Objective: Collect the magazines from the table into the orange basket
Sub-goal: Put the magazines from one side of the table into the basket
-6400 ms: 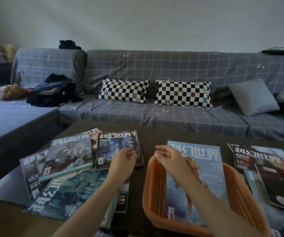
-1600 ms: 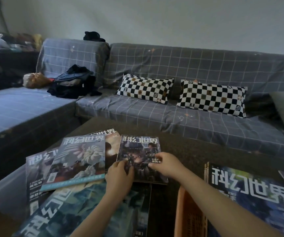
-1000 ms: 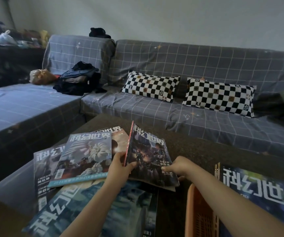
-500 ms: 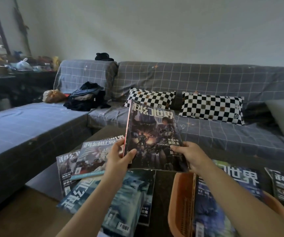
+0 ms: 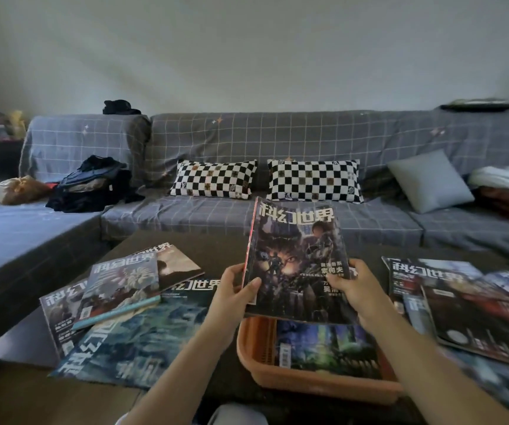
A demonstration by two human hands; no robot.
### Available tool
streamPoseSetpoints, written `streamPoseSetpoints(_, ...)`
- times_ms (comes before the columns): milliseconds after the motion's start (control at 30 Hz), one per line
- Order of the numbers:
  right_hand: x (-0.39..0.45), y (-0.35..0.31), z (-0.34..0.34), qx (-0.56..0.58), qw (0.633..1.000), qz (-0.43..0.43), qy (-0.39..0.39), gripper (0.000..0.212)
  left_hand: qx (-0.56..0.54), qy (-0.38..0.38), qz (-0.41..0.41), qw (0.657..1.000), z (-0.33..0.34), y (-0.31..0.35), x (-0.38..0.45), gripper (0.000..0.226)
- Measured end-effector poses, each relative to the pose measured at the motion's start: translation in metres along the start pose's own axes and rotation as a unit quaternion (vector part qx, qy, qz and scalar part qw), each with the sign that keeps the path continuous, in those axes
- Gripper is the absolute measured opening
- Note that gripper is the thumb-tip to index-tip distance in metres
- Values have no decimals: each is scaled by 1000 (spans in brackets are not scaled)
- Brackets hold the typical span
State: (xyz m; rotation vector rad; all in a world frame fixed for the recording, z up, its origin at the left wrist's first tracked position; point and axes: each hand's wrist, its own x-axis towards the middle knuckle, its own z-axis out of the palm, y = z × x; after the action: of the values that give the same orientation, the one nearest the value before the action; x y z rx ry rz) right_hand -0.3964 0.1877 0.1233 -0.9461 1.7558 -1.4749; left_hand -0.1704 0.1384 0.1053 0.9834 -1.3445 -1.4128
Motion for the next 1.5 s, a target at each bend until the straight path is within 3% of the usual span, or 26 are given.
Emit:
streamPoseSetpoints(133,-3,37,-27,-111,993,33,37,47,71,-44,-45,995,26,-24,0,38)
streamPoseSetpoints(267,-9,59,-39,-121,992,-5,40,49,216,-57,-53,973,41,-43,1,35)
streamPoseSetpoints(367,-12,69,-44,-192,979,-57,39,34,340,-60,-35,938,46,-47,-3,30)
streamPoseSetpoints(500,-20,72,-44,-258,963,-62,42,18,402,-52,-24,914,49,-51,-3,37)
streamPoseSetpoints(700,-32,63,-39,-304,949,-69,57,8,413,-23,-5,911,49,-54,-2,37)
streamPoseSetpoints(833,-30,61,-39,-264,964,-33,18,4,421,-36,4,906,47,-55,-1,37)
streamPoseSetpoints(967,-24,65,-42,-263,964,28,-16,26,422,-65,-2,904,47,-53,0,32)
streamPoseSetpoints(1200,-21,69,-43,-245,969,35,-8,30,372,-49,-30,926,45,-51,2,24)
streamPoseSetpoints(1300,-20,70,-44,-257,965,38,-22,26,368,-30,-34,929,47,-51,2,22)
streamPoseSetpoints(1400,-19,67,-41,-231,973,4,-8,8,373,-22,-28,927,48,-49,0,19)
streamPoseSetpoints(1500,-24,61,-37,-161,984,-64,28,39,370,-9,1,929,48,-47,-3,20)
